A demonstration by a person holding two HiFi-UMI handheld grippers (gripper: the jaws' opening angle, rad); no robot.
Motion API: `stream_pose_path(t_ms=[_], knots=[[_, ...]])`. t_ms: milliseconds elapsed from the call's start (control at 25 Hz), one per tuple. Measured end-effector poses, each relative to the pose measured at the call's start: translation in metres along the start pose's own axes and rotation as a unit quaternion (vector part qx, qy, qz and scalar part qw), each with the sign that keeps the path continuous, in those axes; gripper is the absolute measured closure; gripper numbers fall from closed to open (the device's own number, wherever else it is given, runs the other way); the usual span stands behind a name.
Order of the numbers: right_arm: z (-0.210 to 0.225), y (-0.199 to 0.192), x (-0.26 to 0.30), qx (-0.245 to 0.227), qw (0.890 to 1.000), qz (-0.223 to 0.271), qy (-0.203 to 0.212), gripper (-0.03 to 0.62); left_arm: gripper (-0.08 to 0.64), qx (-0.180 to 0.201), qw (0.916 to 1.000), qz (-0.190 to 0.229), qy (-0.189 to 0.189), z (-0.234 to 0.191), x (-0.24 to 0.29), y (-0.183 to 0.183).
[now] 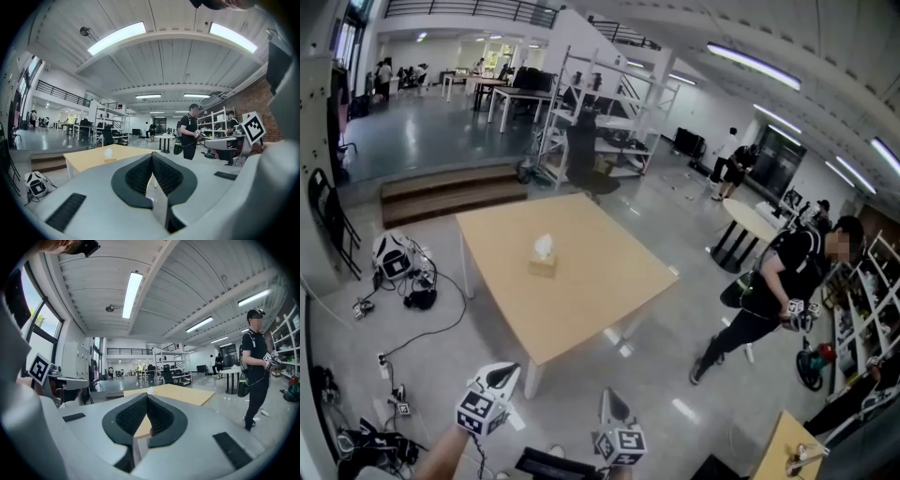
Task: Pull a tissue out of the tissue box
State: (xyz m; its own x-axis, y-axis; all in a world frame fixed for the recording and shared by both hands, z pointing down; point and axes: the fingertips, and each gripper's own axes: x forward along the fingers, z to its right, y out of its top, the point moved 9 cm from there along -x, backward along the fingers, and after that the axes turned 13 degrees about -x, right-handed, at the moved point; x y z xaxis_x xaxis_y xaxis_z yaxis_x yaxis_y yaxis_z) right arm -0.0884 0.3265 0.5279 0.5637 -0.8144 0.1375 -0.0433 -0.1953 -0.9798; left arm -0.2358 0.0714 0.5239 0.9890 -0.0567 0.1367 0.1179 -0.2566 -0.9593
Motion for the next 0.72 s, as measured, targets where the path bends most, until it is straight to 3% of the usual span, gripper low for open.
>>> stream_pose_path(t_ms=[720], knots=[[0.143,-0.019,0.087,0.004,1.000,0.000,0.025,0.591,0.554,0.003,0.9997,-0.003,0.024,0.027,0.153,0.007]])
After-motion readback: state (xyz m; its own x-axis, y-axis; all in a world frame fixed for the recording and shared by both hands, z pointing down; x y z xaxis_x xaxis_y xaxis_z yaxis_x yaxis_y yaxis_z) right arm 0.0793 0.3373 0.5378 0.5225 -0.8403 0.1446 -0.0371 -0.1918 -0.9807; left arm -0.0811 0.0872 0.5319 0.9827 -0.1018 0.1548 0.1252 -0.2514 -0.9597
